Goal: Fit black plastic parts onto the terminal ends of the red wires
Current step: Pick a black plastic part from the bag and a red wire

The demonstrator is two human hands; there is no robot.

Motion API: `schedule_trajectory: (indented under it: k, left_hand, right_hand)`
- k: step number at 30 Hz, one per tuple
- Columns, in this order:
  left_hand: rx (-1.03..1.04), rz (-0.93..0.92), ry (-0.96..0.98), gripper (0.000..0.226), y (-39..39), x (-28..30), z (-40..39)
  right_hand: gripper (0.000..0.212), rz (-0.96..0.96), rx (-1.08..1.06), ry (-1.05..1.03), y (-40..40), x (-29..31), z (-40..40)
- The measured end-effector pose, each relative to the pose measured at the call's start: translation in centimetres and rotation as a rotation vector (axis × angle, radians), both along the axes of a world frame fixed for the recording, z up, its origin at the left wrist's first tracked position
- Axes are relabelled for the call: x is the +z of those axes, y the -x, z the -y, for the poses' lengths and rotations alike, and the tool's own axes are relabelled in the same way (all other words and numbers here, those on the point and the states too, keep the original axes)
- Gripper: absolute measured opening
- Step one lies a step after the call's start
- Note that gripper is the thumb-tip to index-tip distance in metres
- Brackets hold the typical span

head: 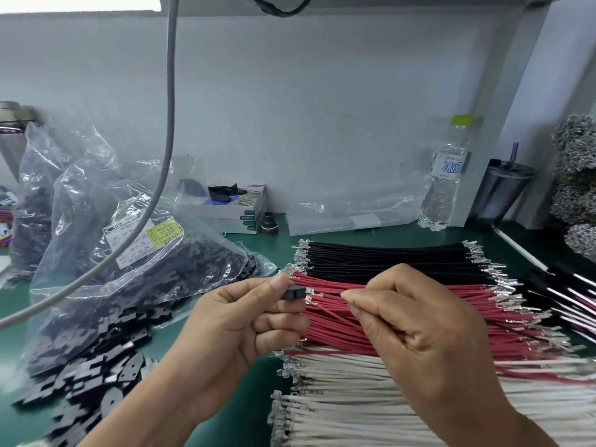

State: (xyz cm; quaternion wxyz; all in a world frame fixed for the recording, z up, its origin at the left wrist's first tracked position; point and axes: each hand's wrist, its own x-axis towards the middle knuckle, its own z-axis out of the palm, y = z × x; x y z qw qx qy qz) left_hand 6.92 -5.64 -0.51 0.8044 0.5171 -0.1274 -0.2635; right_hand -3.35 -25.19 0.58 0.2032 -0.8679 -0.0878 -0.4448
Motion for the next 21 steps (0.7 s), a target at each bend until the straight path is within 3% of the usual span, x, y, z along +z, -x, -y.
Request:
schedule_trajectory:
  k: [4, 11, 16, 18, 21]
  left_hand:
    - [-0.008, -0.007, -0.007, 0.048, 0.0, 0.1, -0.2]
    - [0.008, 0.062, -0.104, 0.046, 0.5, 0.3, -0.1]
    - [0.015, 0.041, -0.095, 0.031, 1.2, -0.1, 0.6]
    - [0.056, 0.150, -0.133, 0.031, 1.4, 0.2, 0.7]
    - [0.164, 0.530, -0.282, 0.036, 1.7, 0.6, 0.7]
  right_hand:
    - [0.011, 0.020, -0.025, 0.189, 0.1, 0.0, 0.2]
    - [0.014, -0.158, 0.099, -0.108, 0.2, -0.1, 0.3]
    - [0.012, -0.128, 0.009, 0.050, 0.3, -0.4, -0.7]
    - [0.012, -0.152, -0.001, 0.014, 0.2, -0.5, -0.6]
    - [0.011, -0.200, 0.016, -0.086, 0.1, -0.7, 0.0]
